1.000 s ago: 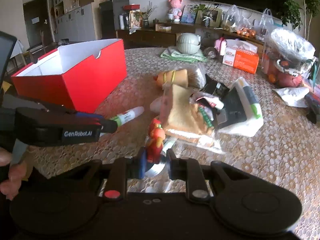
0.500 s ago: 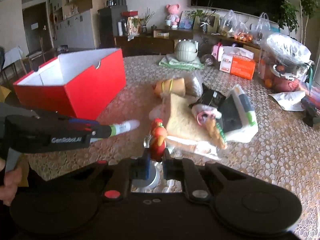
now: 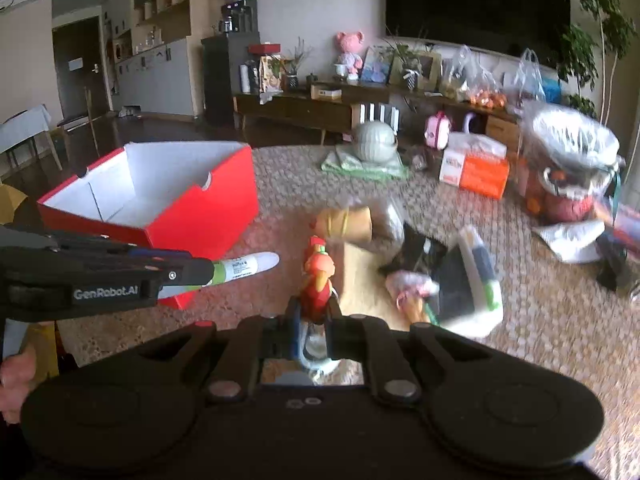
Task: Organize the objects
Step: 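Carry the marker and keychain with both grippers over the red box, then open both grippers to drop the marker and keychain into the box, then withdraw both grippers from the box back over the table items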
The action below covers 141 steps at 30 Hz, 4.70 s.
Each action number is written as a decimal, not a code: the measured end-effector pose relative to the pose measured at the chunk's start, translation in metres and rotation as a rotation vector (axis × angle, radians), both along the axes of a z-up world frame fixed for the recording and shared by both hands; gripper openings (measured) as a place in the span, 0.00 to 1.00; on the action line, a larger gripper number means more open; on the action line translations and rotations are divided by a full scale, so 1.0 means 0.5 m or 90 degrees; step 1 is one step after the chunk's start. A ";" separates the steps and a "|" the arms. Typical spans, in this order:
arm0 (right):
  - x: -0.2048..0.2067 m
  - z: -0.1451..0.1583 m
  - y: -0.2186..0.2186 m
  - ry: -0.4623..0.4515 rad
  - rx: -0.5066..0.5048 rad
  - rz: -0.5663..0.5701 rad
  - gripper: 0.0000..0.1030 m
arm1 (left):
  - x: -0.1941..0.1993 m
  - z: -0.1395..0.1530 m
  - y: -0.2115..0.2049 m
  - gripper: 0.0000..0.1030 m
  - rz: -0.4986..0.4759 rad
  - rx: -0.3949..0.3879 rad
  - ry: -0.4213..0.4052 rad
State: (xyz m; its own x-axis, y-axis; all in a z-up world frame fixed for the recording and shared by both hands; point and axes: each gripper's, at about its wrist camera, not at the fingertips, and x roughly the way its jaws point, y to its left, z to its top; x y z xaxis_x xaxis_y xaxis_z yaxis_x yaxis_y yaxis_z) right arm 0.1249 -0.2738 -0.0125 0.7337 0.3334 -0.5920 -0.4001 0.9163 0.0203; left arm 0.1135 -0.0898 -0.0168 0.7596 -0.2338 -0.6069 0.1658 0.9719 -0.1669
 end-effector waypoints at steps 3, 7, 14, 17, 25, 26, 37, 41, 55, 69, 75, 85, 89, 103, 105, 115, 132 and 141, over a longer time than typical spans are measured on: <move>0.004 0.029 0.012 -0.010 -0.003 0.010 0.11 | -0.009 0.029 0.010 0.15 -0.002 -0.013 -0.023; 0.014 0.066 0.039 -0.018 -0.002 0.027 0.11 | -0.016 0.072 0.032 0.15 0.003 -0.028 -0.053; 0.030 0.113 0.110 -0.038 -0.003 0.074 0.11 | -0.020 0.128 0.088 0.15 0.009 -0.036 -0.087; 0.040 0.127 0.152 -0.040 -0.003 0.098 0.11 | -0.020 0.145 0.120 0.15 0.020 -0.031 -0.099; 0.086 0.130 0.269 -0.036 -0.013 0.148 0.11 | -0.013 0.163 0.235 0.15 0.075 -0.009 -0.107; 0.093 0.128 0.283 -0.031 -0.014 0.153 0.11 | -0.011 0.163 0.249 0.15 0.082 -0.004 -0.107; 0.179 0.049 0.405 0.070 -0.056 0.181 0.11 | 0.061 0.118 0.383 0.15 0.132 0.048 -0.059; 0.214 0.012 0.429 0.117 -0.065 0.174 0.11 | 0.104 0.086 0.403 0.15 0.128 0.069 -0.025; 0.256 -0.072 0.480 0.215 -0.149 0.198 0.10 | 0.213 -0.001 0.429 0.16 0.093 0.110 0.132; 0.249 -0.036 0.466 0.195 -0.121 0.207 0.31 | 0.217 -0.026 0.445 0.16 0.091 0.108 0.189; 0.224 0.006 0.428 0.174 -0.082 0.195 0.34 | 0.196 0.006 0.441 0.16 0.104 0.128 0.159; 0.144 0.076 0.360 0.129 -0.030 0.190 0.36 | 0.132 0.087 0.404 0.16 0.100 0.119 0.085; 0.104 0.098 0.331 0.103 -0.011 0.185 0.36 | 0.098 0.119 0.376 0.16 0.087 0.116 0.059; -0.022 0.113 0.173 0.054 0.049 0.120 0.55 | -0.032 0.161 0.276 0.16 0.063 0.090 0.000; -0.037 0.108 0.146 0.044 0.046 0.097 0.62 | -0.048 0.161 0.258 0.17 0.060 0.085 -0.005; -0.106 0.065 -0.005 0.025 0.048 -0.011 0.93 | -0.108 0.151 0.170 0.74 0.047 0.068 -0.037; -0.121 0.026 -0.178 0.007 0.029 -0.133 0.99 | -0.124 0.083 -0.011 0.83 -0.037 0.063 -0.034; -0.048 0.011 -0.222 0.009 -0.002 -0.155 0.99 | -0.092 0.033 -0.092 1.00 -0.056 0.065 -0.009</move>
